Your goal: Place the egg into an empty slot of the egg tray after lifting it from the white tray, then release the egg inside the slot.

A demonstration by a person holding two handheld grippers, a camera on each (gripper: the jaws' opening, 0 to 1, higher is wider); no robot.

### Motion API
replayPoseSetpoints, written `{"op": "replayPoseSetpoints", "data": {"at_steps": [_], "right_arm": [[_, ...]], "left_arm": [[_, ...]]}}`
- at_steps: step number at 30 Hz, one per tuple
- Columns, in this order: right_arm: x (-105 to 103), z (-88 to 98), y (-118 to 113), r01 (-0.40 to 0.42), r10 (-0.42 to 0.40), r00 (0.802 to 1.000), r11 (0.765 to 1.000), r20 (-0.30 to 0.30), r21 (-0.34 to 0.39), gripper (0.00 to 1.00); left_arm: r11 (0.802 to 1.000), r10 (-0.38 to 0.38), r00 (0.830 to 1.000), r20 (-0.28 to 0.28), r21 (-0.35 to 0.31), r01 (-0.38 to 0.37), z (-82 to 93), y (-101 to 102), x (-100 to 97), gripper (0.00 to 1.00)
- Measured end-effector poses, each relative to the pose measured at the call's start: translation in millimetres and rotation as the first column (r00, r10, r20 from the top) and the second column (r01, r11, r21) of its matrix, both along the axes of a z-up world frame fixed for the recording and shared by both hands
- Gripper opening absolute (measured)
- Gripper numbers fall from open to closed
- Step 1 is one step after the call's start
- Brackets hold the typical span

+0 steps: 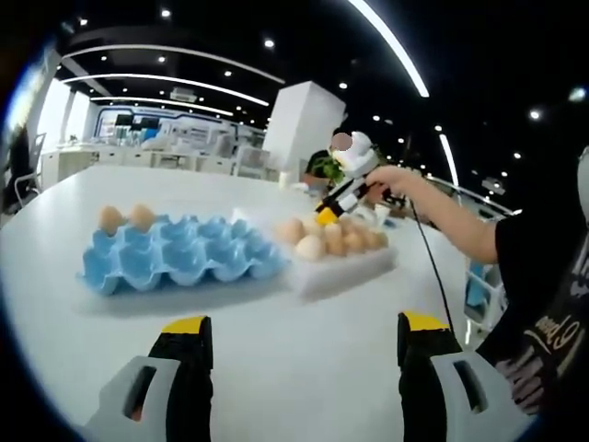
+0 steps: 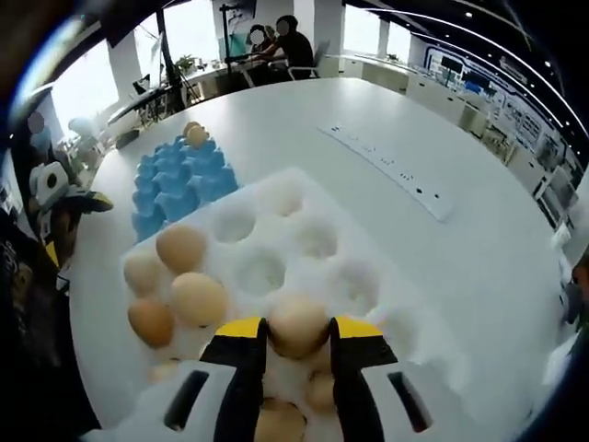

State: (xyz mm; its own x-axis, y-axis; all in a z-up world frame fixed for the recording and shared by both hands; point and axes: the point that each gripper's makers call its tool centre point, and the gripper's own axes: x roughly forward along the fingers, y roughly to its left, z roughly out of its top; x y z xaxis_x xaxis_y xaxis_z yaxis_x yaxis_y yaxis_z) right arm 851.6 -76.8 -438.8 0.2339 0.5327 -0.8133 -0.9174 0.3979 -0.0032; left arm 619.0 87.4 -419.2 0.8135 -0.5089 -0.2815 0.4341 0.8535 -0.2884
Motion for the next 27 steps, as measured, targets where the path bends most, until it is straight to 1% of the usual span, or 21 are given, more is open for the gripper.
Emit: {"op": "replayPoseSetpoints", "data": {"at_steps": [9, 10, 12, 14, 16, 22, 27], "right_arm": [[2.1, 1.4, -0.7, 0.030, -0.031, 0.999, 0.997, 0.014, 0.067, 0.29], [-1.8, 1.5, 0.1, 0.025, -0.028, 0.999, 0.996, 0.027, 0.081, 0.29], [0.4, 2.1, 0.9, 0.035, -0.039, 0.999, 0.995, 0.034, 0.098, 0.29], [3.6, 2.9, 1.3, 0.031, -0.036, 0.998, 0.994, 0.048, 0.102, 0.29], [1.3, 3.5, 0.3, 0.032, -0.038, 0.998, 0.994, 0.058, 0.101, 0.29], [3.2, 5.2, -0.6, 0.008, -0.016, 0.994, 0.998, 0.110, 0.070, 0.28], [1.8, 5.6, -0.6, 0.009, -0.018, 0.993, 0.997, 0.116, 0.079, 0.28]], "left_arm": [[1.000, 0.011, 1.000, -0.002, -0.002, -0.011, -1.2, 4.9, -2.4, 0.84], [1.000, 0.014, 1.000, 0.000, -0.001, -0.014, -0.8, 6.5, -2.7, 0.84], [1.000, 0.016, 1.000, 0.002, 0.001, -0.016, -0.6, 7.3, -2.9, 0.84], [1.000, 0.019, 1.000, 0.001, 0.001, -0.019, -1.2, 8.7, -2.9, 0.84], [1.000, 0.019, 1.000, -0.001, 0.001, -0.019, -1.9, 7.4, -3.3, 0.84], [1.000, 0.006, 1.000, 0.000, 0.000, -0.006, -1.3, 0.6, -5.0, 0.84], [1.000, 0.013, 1.000, -0.004, 0.000, -0.013, -2.9, 5.0, -4.7, 0.84]]}}
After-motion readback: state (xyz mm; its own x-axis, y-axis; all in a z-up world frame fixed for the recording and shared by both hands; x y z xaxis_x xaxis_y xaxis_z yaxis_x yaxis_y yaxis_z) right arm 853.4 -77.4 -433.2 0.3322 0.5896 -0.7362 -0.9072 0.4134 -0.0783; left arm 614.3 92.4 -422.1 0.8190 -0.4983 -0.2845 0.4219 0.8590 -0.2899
